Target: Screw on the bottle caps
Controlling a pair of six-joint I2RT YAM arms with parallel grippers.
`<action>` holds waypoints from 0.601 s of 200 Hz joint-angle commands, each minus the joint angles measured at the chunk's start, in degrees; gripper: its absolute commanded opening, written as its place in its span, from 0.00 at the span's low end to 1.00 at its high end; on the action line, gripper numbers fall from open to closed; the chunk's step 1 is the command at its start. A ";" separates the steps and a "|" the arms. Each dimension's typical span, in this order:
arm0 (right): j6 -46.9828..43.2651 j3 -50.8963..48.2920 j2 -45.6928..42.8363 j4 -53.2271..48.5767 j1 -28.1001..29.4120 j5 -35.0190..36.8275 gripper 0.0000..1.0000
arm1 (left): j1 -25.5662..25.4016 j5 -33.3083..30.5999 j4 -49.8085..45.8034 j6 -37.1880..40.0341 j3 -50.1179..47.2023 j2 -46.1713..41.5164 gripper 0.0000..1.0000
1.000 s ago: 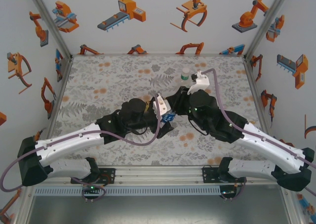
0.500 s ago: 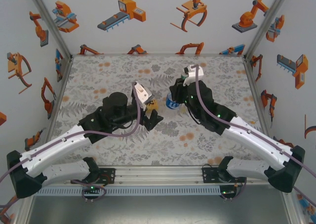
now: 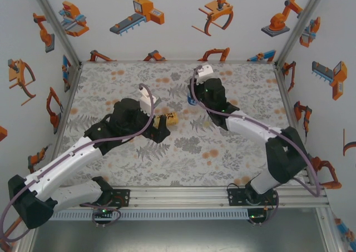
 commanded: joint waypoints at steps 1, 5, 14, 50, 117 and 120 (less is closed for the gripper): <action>-2.14 4.02 3.91 10.47 -0.96 -5.15 0.00 | 1.31 1.75 -2.56 -0.51 -0.58 -0.32 0.85; -2.40 4.26 4.76 11.09 -1.07 -5.29 0.00 | 1.49 1.83 -2.81 -0.31 -0.50 -0.23 0.85; -2.84 4.91 6.44 12.15 -1.40 -5.36 0.00 | 2.03 2.01 -3.21 -0.07 -0.50 -0.27 0.85; -3.88 4.78 9.97 14.64 -1.79 -6.63 0.00 | 4.41 4.33 -3.94 0.23 -0.42 0.02 0.85; -3.72 -0.94 10.37 18.74 -1.79 -6.79 0.00 | 5.70 6.80 -4.73 0.38 0.68 0.80 0.85; -3.72 -1.18 10.32 18.90 -1.79 -6.85 0.00 | 5.71 6.84 -4.77 0.39 0.73 0.83 0.85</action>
